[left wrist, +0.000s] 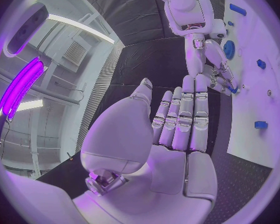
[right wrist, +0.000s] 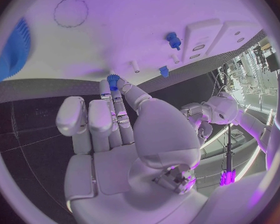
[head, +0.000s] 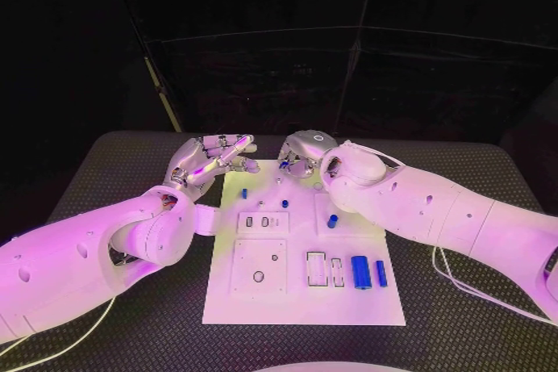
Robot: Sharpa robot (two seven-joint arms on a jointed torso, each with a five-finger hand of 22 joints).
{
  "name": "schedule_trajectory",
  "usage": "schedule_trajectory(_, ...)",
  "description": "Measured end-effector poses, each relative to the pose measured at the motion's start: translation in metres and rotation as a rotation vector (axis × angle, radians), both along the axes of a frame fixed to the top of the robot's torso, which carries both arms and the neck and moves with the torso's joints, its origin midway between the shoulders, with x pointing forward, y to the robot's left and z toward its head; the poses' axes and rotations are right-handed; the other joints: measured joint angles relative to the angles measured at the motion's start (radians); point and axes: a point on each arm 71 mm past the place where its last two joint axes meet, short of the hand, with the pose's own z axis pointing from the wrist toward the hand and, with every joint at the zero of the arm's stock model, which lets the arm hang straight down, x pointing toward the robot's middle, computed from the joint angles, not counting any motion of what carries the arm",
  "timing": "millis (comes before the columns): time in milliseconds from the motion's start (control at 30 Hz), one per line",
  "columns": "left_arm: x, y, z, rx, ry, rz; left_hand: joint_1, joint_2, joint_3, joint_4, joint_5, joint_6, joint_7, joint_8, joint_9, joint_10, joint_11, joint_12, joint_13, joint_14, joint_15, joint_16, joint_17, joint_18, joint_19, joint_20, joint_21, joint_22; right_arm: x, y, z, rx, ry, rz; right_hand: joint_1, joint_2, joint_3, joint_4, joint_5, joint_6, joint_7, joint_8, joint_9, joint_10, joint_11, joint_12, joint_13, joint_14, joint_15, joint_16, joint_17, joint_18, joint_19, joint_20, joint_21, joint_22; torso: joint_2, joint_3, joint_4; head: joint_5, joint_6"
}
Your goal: Assemble the parts on the task board
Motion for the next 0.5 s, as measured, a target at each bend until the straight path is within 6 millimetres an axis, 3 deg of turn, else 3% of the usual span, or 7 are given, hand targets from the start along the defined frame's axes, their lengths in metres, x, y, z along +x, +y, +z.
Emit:
schedule_trajectory(133, 0.0000, 0.0001, 0.0000, 0.000, 0.000, 0.000, 0.000, 0.000, 0.000, 0.000, 0.000, 0.000, 0.000, 0.000, 0.000, 0.000, 0.000, 0.000, 0.000, 0.000, 0.000, 0.000, 0.000, 0.000, 0.000, 0.000, 0.000, 0.000, 0.0002, 0.0007, 0.0000, -0.005, 0.000, -0.003, -0.017, -0.017, 0.008, 0.009, -0.015, -0.024, 0.006, -0.005, -0.001, -0.026, 0.010, -0.014, -0.007, 0.001, 0.001, 0.000, -0.008, 0.000, -0.001, 0.001, 0.000, -0.004, 0.001, 0.0001, -0.0002, 0.000, 0.000)
schedule_trajectory(200, 0.0001, 0.0002, 0.0000, 0.000, 0.000, 0.001, 0.000, 0.000, 0.000, 0.000, 0.000, 0.000, 0.000, 0.000, 0.000, 0.000, 0.000, 0.000, 0.000, 0.000, 0.000, 0.000, 0.000, 0.000, 0.000, 0.000, 0.000, 0.000, 0.0003, 0.0007, -0.0011, -0.010, 0.002, -0.005, -0.036, -0.036, 0.002, 0.020, -0.032, -0.071, 0.015, -0.011, -0.007, -0.086, 0.020, -0.014, -0.022, 0.003, 0.012, -0.011, -0.031, 0.000, -0.015, 0.015, -0.004, -0.023, 0.001, 0.0003, -0.0004, 0.000, 0.001)
schedule_trajectory(333, 0.0001, 0.0009, 0.0000, 0.001, 0.000, 0.002, 0.000, 0.000, 0.000, 0.000, 0.000, 0.000, 0.000, 0.000, 0.000, 0.000, 0.000, 0.000, 0.000, 0.000, 0.000, 0.000, 0.000, 0.000, 0.000, 0.000, 0.000, 0.000, 0.0005, -0.0004, -0.0025, -0.013, 0.004, -0.008, -0.048, -0.080, -0.027, 0.049, -0.055, -0.164, 0.001, -0.011, -0.008, -0.202, 0.043, -0.014, -0.026, -0.007, 0.025, -0.043, -0.084, 0.000, -0.072, 0.031, -0.046, -0.098, 0.001, 0.0006, -0.0007, 0.001, 0.001)
schedule_trajectory(500, 0.0002, 0.0021, 0.0001, 0.002, 0.000, 0.004, 0.000, 0.000, 0.000, 0.000, 0.000, 0.000, 0.000, 0.000, 0.000, 0.000, 0.000, 0.000, 0.000, 0.000, 0.000, 0.000, 0.000, 0.000, 0.000, 0.000, 0.000, 0.000, -0.0010, -0.0014, -0.0008, -0.007, -0.005, -0.004, -0.042, -0.087, -0.058, 0.068, -0.055, -0.182, -0.003, -0.011, -0.007, -0.240, 0.049, -0.008, -0.026, -0.011, 0.029, -0.046, -0.103, 0.000, -0.086, 0.039, -0.058, -0.123, 0.002, 0.0012, -0.0018, 0.001, 0.003)
